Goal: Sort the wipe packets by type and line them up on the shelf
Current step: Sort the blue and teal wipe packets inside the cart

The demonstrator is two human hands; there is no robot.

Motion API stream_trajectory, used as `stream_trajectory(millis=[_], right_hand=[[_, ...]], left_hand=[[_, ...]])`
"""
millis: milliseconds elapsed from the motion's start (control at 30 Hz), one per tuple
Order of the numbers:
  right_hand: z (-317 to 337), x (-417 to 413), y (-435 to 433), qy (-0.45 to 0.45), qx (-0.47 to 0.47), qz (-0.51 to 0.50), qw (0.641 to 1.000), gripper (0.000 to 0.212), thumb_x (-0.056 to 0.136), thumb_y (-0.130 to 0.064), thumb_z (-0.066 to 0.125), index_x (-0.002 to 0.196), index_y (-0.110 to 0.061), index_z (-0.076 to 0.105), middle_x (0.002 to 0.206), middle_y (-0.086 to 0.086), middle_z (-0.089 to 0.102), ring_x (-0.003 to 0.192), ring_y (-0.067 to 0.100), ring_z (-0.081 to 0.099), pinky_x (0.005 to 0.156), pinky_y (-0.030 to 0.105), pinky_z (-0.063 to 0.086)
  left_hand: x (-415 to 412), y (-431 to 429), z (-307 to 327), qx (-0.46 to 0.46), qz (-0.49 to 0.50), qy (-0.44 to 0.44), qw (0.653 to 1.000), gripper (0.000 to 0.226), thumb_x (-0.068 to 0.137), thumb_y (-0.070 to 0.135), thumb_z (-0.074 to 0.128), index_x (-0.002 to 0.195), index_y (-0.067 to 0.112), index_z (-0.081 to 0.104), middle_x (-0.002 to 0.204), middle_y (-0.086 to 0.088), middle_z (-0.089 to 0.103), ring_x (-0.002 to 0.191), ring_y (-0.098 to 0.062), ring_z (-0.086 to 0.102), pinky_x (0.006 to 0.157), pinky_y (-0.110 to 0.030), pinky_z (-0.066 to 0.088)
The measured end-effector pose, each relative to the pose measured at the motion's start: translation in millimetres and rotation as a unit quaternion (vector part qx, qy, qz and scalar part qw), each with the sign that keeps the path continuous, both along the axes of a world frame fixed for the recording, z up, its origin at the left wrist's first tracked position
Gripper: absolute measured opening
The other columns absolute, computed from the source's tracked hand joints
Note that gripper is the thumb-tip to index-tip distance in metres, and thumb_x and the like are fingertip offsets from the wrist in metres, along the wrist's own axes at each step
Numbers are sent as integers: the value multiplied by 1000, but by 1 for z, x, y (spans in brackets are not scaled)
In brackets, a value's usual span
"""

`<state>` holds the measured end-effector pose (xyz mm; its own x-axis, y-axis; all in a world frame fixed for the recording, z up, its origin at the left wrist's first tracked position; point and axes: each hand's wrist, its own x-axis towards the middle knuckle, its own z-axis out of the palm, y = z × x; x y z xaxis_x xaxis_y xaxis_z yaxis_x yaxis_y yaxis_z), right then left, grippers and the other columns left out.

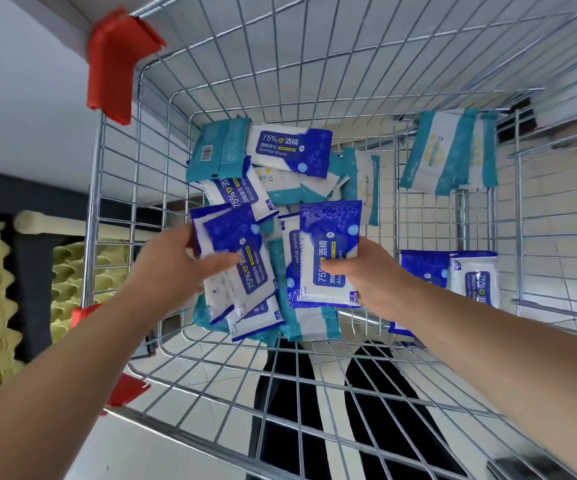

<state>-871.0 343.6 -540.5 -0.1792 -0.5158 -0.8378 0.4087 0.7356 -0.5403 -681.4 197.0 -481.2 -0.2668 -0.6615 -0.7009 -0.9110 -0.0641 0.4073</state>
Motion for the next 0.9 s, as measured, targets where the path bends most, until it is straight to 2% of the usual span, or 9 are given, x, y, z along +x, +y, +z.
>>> stream_trajectory(millis=[133, 200, 267, 367, 433, 533, 700, 800, 900], right_hand=[[1, 1, 0, -20, 3, -16, 1000, 22, 86, 5, 60, 84, -16, 62, 69, -4, 66, 43, -4, 57, 37, 10, 37], [0, 1, -1, -28, 10, -24, 999, 19, 86, 4, 60, 87, -15, 62, 73, -1, 67, 46, -1, 61, 37, 11, 38], [-3, 2, -1, -39, 16, -34, 999, 18, 86, 3, 60, 92, -13, 63, 81, 3, 71, 60, 8, 68, 43, 16, 45], [-5, 3, -2, -45, 22, -42, 998, 19, 86, 2, 61, 96, -13, 64, 91, 6, 74, 76, 19, 72, 59, 27, 54], [-5, 3, -2, -47, 24, -46, 998, 19, 86, 2, 60, 95, -13, 64, 93, 8, 74, 82, 23, 71, 70, 35, 57], [-4, 3, -2, -51, 31, -55, 997, 18, 86, 1, 59, 97, -12, 63, 98, 11, 73, 90, 28, 70, 85, 45, 53], [-2, -3, 1, -48, 26, -71, 996, 26, 87, 3, 57, 111, -5, 62, 107, 14, 71, 99, 30, 68, 90, 47, 53], [1, -12, 3, -23, 25, -75, 997, 19, 86, 4, 57, 98, -9, 63, 99, 13, 72, 86, 26, 70, 79, 41, 56], [3, -25, 7, -4, 47, -146, 988, 17, 84, 2, 57, 86, -14, 62, 89, 12, 70, 81, 28, 67, 87, 50, 52]], left_hand=[[-6, -3, -1, -1, 17, 37, 999, 13, 88, 29, 67, 96, 20, 64, 81, 8, 69, 64, -4, 62, 54, -19, 44], [-10, -2, -2, -8, 69, 55, 996, 16, 87, 19, 65, 94, 5, 64, 82, -10, 71, 63, -15, 67, 52, -23, 50], [-14, 0, -2, -24, 132, 83, 988, 25, 83, 12, 67, 96, -8, 58, 84, -21, 69, 56, -17, 68, 43, -22, 51], [-22, 10, -3, -73, 112, 68, 989, 30, 79, 12, 72, 67, 2, 46, 52, 0, 53, 36, -6, 47, 36, -13, 37], [-28, 16, -5, -78, 39, 51, 995, 46, 71, 27, 82, 62, 12, 39, 67, 1, 46, 46, -6, 38, 47, -15, 36], [-29, 18, -17, -45, -17, 8, 999, 40, 71, 44, 80, 83, 15, 54, 105, 0, 48, 76, -9, 52, 63, -23, 41], [-28, 19, -34, -65, 37, 26, 997, 46, 77, 17, 79, 102, 14, 40, 91, 4, 61, 75, -7, 59, 53, -23, 41], [-34, 19, -42, -21, 46, 21, 999, 48, 76, 16, 79, 106, 16, 41, 83, 8, 62, 71, -6, 60, 53, -25, 43], [-37, 19, -48, -20, 41, 28, 999, 37, 79, 20, 77, 106, 14, 52, 85, 6, 64, 74, -9, 62, 58, -26, 46]])
